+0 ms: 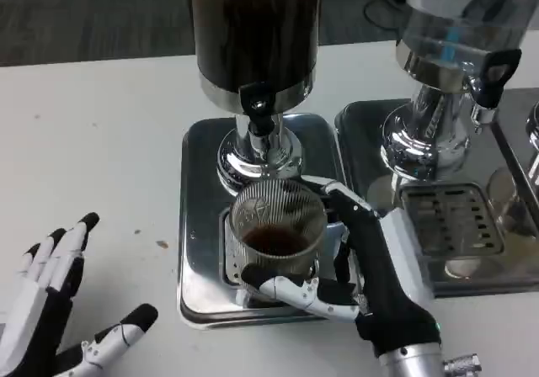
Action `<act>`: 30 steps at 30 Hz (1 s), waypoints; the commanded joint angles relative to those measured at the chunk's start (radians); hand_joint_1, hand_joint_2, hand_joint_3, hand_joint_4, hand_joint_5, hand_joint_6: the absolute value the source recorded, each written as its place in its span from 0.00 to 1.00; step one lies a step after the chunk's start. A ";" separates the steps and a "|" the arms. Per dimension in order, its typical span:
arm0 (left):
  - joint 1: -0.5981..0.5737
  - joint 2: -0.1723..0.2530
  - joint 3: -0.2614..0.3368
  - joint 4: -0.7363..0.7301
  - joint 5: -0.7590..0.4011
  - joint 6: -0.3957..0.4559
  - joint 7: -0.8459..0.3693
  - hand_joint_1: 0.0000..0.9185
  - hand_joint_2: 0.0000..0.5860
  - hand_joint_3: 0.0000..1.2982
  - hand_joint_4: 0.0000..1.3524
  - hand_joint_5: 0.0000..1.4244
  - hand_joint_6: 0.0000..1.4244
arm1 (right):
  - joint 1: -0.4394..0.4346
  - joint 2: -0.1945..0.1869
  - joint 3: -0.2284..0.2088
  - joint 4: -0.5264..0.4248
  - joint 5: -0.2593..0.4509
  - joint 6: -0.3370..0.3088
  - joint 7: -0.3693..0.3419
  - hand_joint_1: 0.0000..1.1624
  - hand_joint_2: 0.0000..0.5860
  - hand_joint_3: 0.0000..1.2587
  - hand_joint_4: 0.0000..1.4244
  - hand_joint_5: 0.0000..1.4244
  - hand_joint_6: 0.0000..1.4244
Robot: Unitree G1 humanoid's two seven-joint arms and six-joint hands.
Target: Grasp the cup under the faucet to collect the drink, then remove the cup.
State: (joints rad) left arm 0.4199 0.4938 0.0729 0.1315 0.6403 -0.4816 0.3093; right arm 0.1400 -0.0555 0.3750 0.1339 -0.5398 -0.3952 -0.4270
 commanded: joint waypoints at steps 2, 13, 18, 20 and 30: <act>0.039 0.030 -0.013 -0.054 0.041 0.027 -0.013 0.00 0.13 0.00 0.00 0.00 0.00 | 0.047 -0.019 0.000 -0.135 0.014 -0.060 0.035 0.87 0.18 0.39 0.43 0.62 0.93; 0.152 0.013 -0.033 -0.191 0.125 0.106 -0.001 0.00 0.09 0.00 0.00 0.00 0.00 | 0.121 -0.074 0.014 -0.230 -0.020 -0.105 0.081 0.86 0.19 0.39 0.43 0.62 0.93; 0.218 -0.022 -0.040 -0.246 0.168 0.144 0.025 0.00 0.10 0.00 0.00 0.00 0.00 | 0.131 -0.066 0.008 -0.238 -0.018 -0.110 0.092 0.86 0.20 0.39 0.43 0.62 0.93; 0.238 -0.034 -0.040 -0.261 0.174 0.159 0.029 0.00 0.10 0.00 0.00 0.00 0.00 | 0.132 -0.067 0.010 -0.240 -0.015 -0.118 0.094 0.86 0.20 0.39 0.43 0.62 0.93; 0.281 -0.058 -0.040 -0.318 0.199 0.204 0.037 0.00 0.10 0.00 0.00 0.00 0.00 | 0.154 -0.072 -0.006 -0.262 0.006 -0.124 0.134 0.86 0.21 0.39 0.43 0.62 0.93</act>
State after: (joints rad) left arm 0.6906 0.4454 0.0314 -0.1773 0.8369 -0.2925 0.3365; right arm 0.3036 -0.1362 0.3668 -0.0978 -0.5556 -0.4742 -0.2892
